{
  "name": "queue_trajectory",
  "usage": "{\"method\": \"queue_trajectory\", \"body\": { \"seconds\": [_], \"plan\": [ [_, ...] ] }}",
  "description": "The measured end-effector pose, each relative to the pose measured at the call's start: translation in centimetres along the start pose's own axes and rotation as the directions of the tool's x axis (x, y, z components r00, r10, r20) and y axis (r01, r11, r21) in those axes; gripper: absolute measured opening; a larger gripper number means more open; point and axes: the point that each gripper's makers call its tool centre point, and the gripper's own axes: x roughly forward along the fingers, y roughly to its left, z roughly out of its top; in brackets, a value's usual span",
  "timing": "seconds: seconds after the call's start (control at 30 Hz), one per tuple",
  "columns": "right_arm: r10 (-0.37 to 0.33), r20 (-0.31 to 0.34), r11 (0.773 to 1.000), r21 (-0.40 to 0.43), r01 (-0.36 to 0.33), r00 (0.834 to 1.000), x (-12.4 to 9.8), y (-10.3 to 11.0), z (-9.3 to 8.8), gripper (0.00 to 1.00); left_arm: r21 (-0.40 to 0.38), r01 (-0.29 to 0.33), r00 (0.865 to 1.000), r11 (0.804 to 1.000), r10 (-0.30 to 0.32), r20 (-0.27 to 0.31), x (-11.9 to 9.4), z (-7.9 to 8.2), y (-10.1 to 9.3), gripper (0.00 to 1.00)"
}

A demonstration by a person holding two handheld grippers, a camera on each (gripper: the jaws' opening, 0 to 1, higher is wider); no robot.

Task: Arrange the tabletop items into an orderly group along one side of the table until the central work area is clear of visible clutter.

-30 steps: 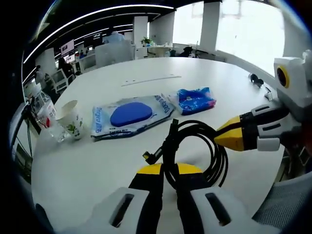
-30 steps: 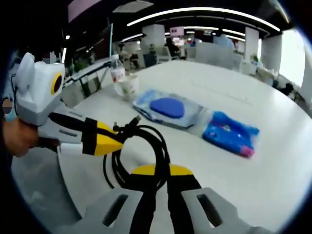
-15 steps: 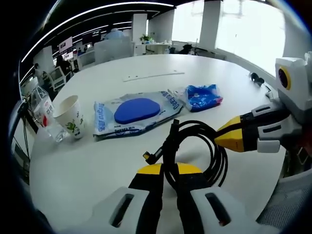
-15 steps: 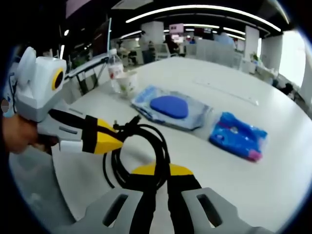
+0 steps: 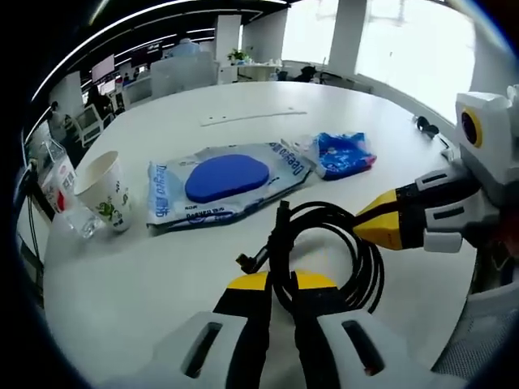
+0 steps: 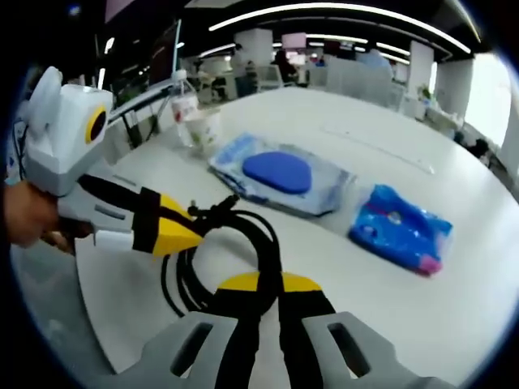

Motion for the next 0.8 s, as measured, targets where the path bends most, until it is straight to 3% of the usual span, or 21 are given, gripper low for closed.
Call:
{"method": "queue_trajectory", "body": {
  "seconds": [0.33,0.8],
  "plan": [
    [-0.013,-0.027,1.000,-0.023,0.012,1.000,0.9,-0.2,-0.8,0.03,0.012,0.006,1.000,1.000,-0.006,-0.027,0.9,-0.5,0.1,0.09],
    [-0.021,0.009,1.000,-0.021,0.021,1.000,1.8,-0.1,-0.6,0.04,0.001,-0.003,1.000,1.000,0.003,-0.022,1.3,-0.4,1.1,0.09]
  ]
}}
